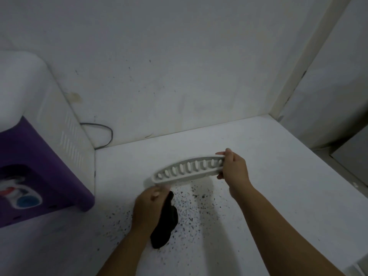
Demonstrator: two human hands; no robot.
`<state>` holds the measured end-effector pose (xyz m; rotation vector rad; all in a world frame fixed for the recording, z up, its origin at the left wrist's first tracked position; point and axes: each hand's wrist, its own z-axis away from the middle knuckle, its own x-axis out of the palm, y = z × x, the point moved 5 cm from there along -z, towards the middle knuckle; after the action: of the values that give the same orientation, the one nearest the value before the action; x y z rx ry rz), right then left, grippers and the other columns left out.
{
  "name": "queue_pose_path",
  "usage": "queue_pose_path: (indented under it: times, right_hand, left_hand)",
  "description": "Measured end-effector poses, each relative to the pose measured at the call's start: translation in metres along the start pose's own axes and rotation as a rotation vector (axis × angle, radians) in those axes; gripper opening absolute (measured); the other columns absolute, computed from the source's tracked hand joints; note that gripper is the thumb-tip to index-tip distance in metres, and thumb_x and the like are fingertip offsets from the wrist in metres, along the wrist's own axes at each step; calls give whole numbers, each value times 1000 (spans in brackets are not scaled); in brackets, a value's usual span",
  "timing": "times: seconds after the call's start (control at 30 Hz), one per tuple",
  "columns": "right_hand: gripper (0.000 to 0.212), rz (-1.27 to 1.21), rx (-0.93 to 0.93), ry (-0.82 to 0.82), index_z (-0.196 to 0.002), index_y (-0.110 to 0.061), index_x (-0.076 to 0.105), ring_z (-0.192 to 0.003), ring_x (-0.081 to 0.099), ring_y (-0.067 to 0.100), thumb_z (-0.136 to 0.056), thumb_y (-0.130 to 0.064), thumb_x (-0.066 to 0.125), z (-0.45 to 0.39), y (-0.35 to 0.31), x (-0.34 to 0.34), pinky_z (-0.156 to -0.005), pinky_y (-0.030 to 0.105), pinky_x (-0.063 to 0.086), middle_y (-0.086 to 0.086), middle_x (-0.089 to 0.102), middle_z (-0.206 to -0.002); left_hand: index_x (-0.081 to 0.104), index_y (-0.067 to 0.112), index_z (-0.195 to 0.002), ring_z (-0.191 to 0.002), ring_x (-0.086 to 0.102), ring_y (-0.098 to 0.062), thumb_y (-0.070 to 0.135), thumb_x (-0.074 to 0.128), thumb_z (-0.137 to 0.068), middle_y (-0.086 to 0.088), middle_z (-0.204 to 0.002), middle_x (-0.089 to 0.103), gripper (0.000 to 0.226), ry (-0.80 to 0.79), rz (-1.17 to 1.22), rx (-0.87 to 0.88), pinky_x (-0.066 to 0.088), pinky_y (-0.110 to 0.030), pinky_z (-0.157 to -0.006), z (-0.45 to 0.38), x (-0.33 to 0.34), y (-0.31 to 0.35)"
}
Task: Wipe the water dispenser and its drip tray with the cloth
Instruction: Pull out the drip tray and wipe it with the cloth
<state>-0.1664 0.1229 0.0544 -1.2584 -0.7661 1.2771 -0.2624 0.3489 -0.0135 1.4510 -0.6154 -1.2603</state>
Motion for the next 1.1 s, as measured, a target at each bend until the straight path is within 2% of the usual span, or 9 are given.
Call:
queue_pose_path:
  times: [0.1,0.2,0.27,0.37,0.57,0.73,0.83,0.97,1.1]
  right_hand:
    - [38,-161,193,-96,-89,-13,64,-60,54,20,-102,-29,33,11,15,19,-45,27,47,11,63,-80]
    - [37,-293,312,-232,-97,-10,65,-68,62,22,-102,-32,36,27,27,41,-48,27,52,11,67,-86]
    - [44,-312,384,-310,-103,-12,62,-72,67,26,-101,-43,32,37,38,54,-51,30,54,13,69,-90]
    - [49,171,335,-358,-105,-13,56,-74,67,28,-100,-49,25,50,61,69,-58,33,56,14,67,-90]
    - [15,736,155,-646,-85,-10,64,-71,60,17,-83,-25,68,69,88,95,-69,31,53,5,63,-78]
    - [20,274,2,-358,-65,-9,56,-63,52,19,-79,-23,58,45,49,60,-60,28,40,6,59,-67]
    - [36,-25,-156,-295,-56,-20,47,-55,45,11,-89,-6,49,47,23,55,-54,25,36,-5,50,-56]
    - [19,-222,-205,-63,-75,-15,49,-70,50,37,-93,-9,48,47,5,44,-63,47,47,20,54,-78]
    - [13,-71,-265,-318,-80,-27,62,-72,60,10,-91,-20,61,59,-11,62,-61,23,48,-11,65,-77]
  left_hand:
    - [61,27,-99,-88,64,-10,46,57,-87,6,-95,68,22,-49,643,-214,48,-27,-76,-11,-9,11]
    - [60,19,-101,-77,69,-13,31,55,-90,-2,-94,69,17,60,914,-222,56,-25,-62,-16,-34,16]
    - [59,21,-98,-72,68,-10,25,53,-94,-1,-90,68,9,151,896,-136,56,-23,-58,-17,-54,22]
    - [61,27,-97,-70,66,-5,27,51,-95,6,-84,67,10,228,755,15,54,-21,-54,-20,-82,38]
    - [63,34,-103,-66,59,0,30,49,-96,10,-83,62,16,262,526,151,48,-18,-50,-22,-106,57]
    - [62,35,-98,-62,55,-2,26,49,-97,12,-76,60,16,254,493,169,45,-19,-49,-22,-102,52]
    - [60,34,-97,-64,58,-3,27,49,-96,13,-76,62,13,214,532,158,46,-18,-49,-22,-93,50]
    - [59,34,-99,-66,58,-4,38,53,-90,11,-78,62,11,142,436,214,47,-17,-50,-24,-86,50]
    - [57,37,-98,-65,58,-3,53,50,-89,16,-74,63,20,48,339,240,48,-18,-52,-23,-67,47]
